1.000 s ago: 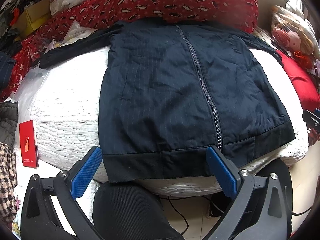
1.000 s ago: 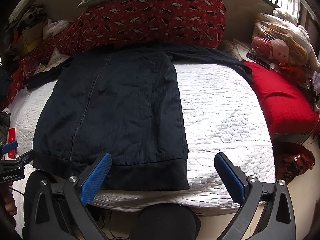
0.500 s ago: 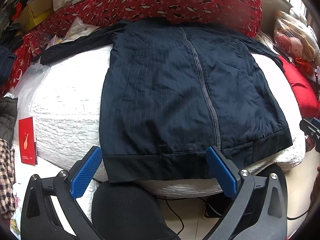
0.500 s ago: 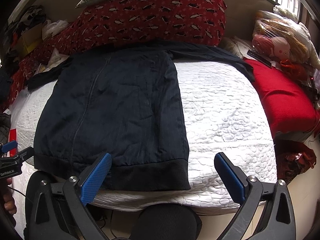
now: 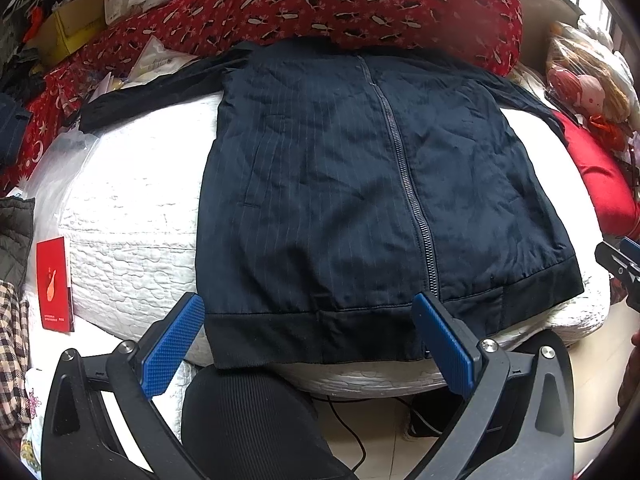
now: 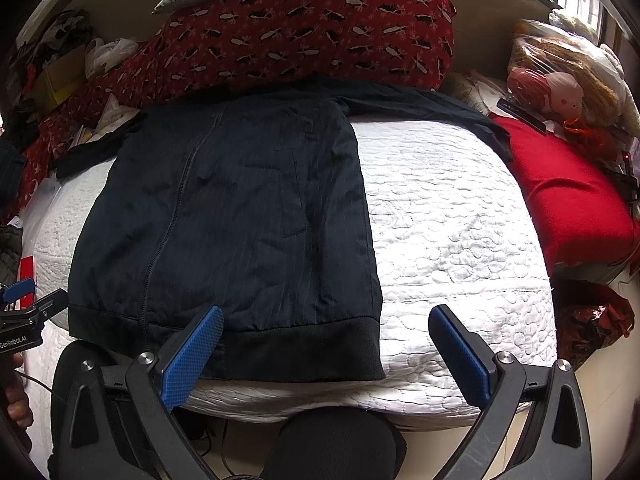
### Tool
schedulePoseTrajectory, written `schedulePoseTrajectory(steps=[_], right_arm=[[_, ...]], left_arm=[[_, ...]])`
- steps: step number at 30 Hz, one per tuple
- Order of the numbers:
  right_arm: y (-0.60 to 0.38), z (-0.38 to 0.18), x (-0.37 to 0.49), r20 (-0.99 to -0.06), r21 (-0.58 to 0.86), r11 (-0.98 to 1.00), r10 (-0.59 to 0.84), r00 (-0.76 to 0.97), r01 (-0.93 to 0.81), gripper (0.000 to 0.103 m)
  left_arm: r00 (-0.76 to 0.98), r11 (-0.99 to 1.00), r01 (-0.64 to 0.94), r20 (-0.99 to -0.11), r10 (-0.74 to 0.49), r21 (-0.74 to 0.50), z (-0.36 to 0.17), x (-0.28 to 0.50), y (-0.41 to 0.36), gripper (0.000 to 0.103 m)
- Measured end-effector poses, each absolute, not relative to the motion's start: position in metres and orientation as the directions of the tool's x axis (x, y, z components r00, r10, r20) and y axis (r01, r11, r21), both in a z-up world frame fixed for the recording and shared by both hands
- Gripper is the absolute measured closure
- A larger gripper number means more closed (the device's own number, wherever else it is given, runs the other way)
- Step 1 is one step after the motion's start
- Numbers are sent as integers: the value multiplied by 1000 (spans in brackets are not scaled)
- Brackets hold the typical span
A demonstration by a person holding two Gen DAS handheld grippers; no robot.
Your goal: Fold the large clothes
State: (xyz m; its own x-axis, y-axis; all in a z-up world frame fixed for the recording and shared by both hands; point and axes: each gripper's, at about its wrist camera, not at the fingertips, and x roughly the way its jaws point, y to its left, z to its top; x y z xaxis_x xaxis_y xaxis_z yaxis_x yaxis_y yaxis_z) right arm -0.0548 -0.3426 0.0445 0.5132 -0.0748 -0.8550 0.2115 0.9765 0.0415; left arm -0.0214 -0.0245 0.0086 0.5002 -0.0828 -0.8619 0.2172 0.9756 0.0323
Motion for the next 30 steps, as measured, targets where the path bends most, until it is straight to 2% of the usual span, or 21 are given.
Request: schedulePoseTrajectory(steps=[30], right_arm=[[-345, 42, -50, -854, 47, 975, -74, 515, 218, 1]], left_arm=[[497, 978, 209, -863, -90, 19, 6, -13, -23, 0]])
